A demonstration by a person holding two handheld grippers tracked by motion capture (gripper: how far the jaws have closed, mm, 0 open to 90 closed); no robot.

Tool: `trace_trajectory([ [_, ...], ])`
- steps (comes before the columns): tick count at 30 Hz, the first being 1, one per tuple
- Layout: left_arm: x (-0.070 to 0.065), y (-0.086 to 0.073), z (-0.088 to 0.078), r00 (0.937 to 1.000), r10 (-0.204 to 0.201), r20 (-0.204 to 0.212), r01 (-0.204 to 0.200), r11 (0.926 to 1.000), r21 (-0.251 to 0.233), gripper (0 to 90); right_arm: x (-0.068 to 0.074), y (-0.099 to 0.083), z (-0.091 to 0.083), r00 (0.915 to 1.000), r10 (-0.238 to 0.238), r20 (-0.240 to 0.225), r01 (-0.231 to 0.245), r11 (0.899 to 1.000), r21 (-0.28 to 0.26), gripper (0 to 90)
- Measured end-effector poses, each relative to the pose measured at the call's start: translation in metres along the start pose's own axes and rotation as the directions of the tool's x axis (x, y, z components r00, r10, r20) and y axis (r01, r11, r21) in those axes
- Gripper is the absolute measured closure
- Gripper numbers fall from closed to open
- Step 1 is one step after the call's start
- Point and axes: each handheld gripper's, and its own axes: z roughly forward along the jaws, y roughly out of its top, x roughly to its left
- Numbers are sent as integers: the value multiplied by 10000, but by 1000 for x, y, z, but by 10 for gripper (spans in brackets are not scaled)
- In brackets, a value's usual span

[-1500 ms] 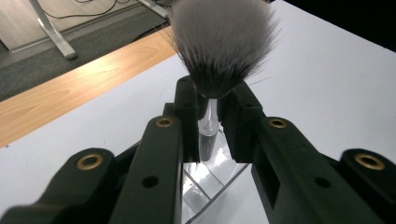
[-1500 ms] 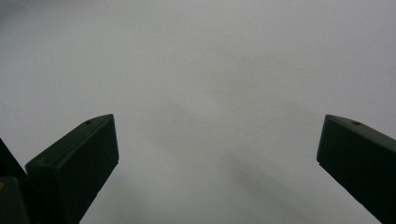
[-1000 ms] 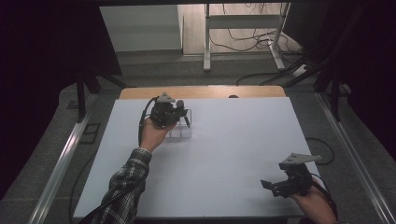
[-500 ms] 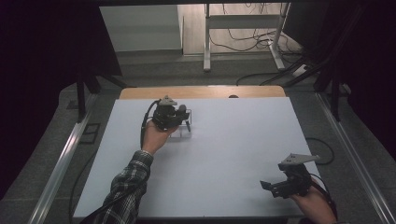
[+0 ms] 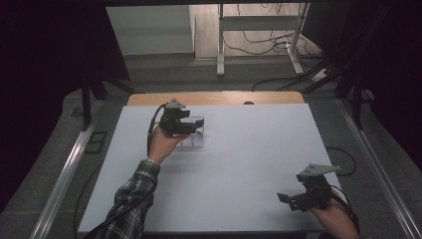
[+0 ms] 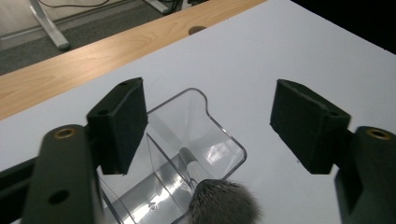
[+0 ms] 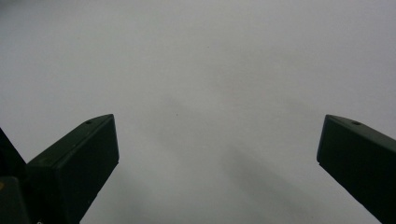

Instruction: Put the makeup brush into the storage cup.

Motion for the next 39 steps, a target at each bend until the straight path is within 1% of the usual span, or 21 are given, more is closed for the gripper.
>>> trace_trajectory([
  [2,0,0,0,10000,52,-2,-52,10000,65,213,0,0,0,10000,1,-2,-1,10000,3,0],
  [5,0,0,1,10000,-61,54,61,10000,67,188,0,0,0,10000,-32,9,32,10000,21,0],
  [6,0,-1,0,9998,-26,182,24,9999,120,177,0,0,0,10000,-28,13,28,10000,18,0],
  [7,0,-1,0,9998,-26,182,24,9999,120,148,0,0,0,10000,-28,13,28,10000,18,0],
  [9,-2,0,0,10000,22,87,-23,9999,149,147,0,0,0,10000,-18,15,18,10000,16,0],
  [11,-2,0,-1,9997,55,225,-59,9998,164,131,0,0,0,10000,-23,12,23,10000,15,0],
  [13,-3,0,-2,9998,78,197,-81,9998,163,114,1,0,0,10000,-29,25,29,10000,44,0],
  [16,-4,1,-3,9995,125,295,-130,9997,185,92,1,0,0,10000,-30,41,30,10000,25,0],
  [17,-5,2,-3,9993,245,285,-253,9993,275,88,1,0,0,10000,-32,48,32,10000,15,0],
  [18,-5,2,-3,9993,245,285,-253,9993,275,80,1,0,0,10000,-32,48,32,10000,15,0],
  [19,-6,2,-4,9989,373,290,-383,9987,326,69,1,0,0,10000,-46,67,46,10000,-2,0],
  [24,-8,2,-6,9985,486,260,-496,9979,409,48,0,0,-1,9999,-88,84,88,10000,-30,0],
  [25,-10,2,-8,9978,643,172,-651,9965,520,34,1,0,-1,9999,-98,110,98,10000,-12,0],
  [26,-10,2,-8,9978,643,172,-651,9965,520,32,1,0,-1,9999,-98,110,98,10000,-12,0],
  [32,-16,3,-14,9948,1016,114,-1021,9932,554,13,1,1,-1,9998,-128,137,129,9999,-81,0],
  [37,-20,3,-19,9940,1077,167,-1084,9929,498,9,1,1,-1,9998,-152,163,153,9998,-92,0],
  [39,-21,1,-24,9943,1053,182,-1059,9937,355,9,1,1,-1,9998,-147,143,148,9999,-69,0],
])
